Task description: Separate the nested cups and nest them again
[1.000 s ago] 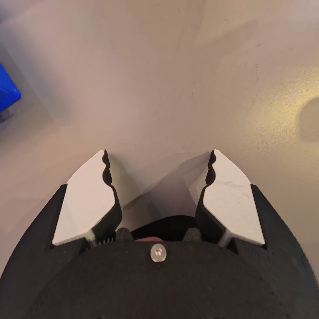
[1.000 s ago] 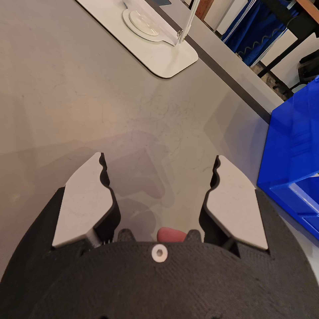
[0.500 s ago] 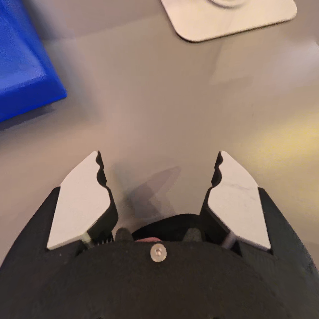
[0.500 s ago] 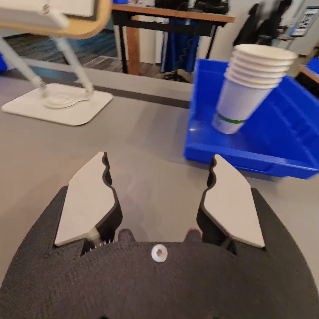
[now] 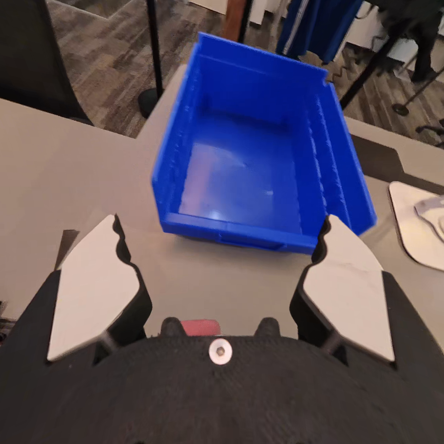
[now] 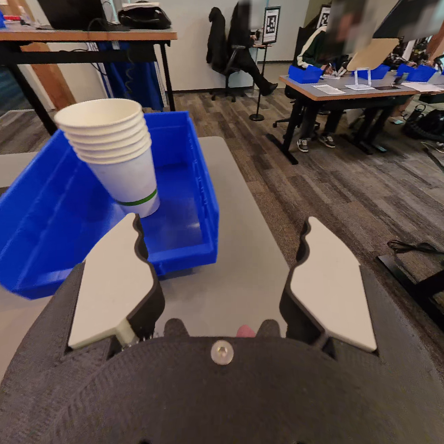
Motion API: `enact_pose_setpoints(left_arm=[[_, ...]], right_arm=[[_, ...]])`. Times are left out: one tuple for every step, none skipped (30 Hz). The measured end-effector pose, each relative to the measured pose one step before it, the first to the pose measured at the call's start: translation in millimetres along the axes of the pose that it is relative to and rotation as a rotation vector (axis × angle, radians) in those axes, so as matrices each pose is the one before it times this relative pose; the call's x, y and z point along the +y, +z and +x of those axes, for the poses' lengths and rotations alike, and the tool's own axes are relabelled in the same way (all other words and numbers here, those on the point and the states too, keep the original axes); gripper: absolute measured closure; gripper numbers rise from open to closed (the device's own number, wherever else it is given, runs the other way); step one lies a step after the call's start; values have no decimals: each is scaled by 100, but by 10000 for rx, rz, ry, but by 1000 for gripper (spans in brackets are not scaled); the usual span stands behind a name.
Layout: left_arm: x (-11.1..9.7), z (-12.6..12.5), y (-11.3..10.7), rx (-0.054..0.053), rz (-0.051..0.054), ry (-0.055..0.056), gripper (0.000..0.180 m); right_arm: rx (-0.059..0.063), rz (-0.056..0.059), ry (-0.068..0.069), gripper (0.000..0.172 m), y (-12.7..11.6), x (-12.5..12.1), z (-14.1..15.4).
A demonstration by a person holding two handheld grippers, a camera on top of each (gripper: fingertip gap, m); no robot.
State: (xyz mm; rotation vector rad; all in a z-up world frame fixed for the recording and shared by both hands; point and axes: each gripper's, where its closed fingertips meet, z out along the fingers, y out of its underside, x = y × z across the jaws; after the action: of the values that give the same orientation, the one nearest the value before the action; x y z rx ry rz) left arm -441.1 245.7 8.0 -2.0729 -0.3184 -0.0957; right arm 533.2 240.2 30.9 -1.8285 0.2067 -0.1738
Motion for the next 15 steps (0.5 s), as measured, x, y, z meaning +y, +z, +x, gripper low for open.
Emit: enact_pose_setpoints(left_arm=[[-530,-907,401,-115,45,-224,35],[-397,-841,415,-145,-41,-122,35],[-257,-710,405,-110,-138,-111,35],[-304,-525,426,-40,-67,-84,35],[-312,-441,430,-51,-29,27,34],[-248,-353,445,-65,-55,93,34],[-225,-308,436,-88,-36,111,34],[-195,-151,463,-32,-18,77,34],[-34,-87,519,-15,-87,62,34],[126,-1,601,-8,-161,125,34],[330,138,691,46,-261,148,35],[513,191,654,65,-423,111,37],[234,198,606,33,-207,143,38],[222,162,589,-3,-180,219,39],[265,86,580,-21,-249,163,39]], right_arm=[[38,-10,107,48,600,-43,507],[-15,-15,98,47,616,-17,358],[-82,-21,86,46,630,-9,182],[-106,-37,44,46,611,33,55],[-101,-80,4,46,604,91,-20],[-127,-106,-5,47,585,133,-143],[-121,-100,-30,47,553,101,-206],[-106,-92,-64,47,508,82,-246],[-184,-97,-80,49,476,74,-407],[-283,-97,-71,53,491,74,-584],[-255,-120,-54,55,490,157,-560],[-210,-174,-37,58,496,257,-479],[-242,-184,-13,60,490,313,-541],[-232,-169,6,61,469,318,-512],[-225,-140,46,63,451,341,-494]])
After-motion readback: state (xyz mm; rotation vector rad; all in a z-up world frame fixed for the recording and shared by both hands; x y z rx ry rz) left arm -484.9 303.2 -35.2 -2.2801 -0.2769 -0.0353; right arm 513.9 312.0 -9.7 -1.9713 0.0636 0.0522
